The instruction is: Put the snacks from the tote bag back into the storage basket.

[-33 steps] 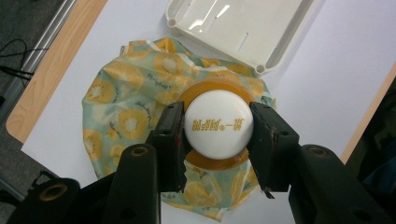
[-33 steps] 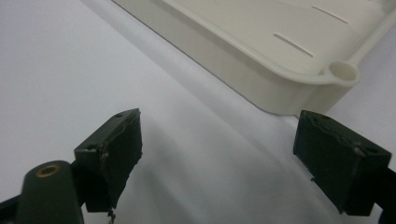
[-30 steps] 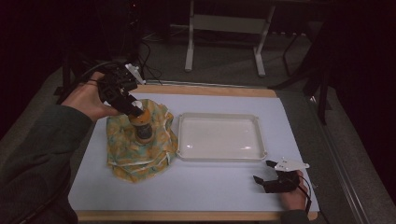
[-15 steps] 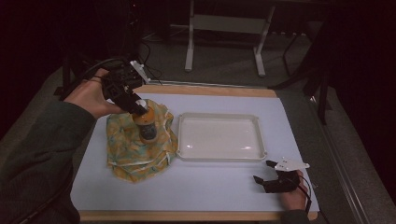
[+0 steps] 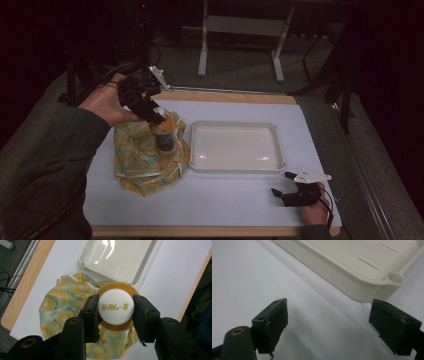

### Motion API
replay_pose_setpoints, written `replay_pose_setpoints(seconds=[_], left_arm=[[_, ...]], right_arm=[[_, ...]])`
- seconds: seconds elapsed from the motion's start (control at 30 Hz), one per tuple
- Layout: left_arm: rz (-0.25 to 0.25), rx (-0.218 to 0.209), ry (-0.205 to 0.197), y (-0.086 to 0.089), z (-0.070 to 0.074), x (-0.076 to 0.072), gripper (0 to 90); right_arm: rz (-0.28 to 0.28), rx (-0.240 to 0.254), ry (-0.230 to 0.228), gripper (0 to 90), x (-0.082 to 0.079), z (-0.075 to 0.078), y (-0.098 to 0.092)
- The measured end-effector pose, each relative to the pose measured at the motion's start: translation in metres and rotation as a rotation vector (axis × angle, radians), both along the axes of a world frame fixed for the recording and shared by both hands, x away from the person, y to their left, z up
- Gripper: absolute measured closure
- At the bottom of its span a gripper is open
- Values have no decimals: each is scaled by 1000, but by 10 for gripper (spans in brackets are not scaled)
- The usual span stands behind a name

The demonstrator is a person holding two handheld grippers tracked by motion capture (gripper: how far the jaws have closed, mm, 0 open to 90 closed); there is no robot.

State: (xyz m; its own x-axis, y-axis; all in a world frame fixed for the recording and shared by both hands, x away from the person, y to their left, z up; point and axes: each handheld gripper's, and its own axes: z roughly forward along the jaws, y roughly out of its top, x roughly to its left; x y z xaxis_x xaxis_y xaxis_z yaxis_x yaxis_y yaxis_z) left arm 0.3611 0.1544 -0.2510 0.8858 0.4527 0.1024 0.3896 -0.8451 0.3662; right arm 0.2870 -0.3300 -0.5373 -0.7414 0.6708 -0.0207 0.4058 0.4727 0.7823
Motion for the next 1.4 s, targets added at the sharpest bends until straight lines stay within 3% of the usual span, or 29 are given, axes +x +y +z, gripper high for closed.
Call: replay_pose_setpoints(seconds=[0.67,1.4], left_arm=[[-48,12,6,-22,0,1,588],[-67,33,19,-42,-11,6,588]], right_arm=[[1,2,1,151,0,0,0],[1,2,0,151,0,0,0]])
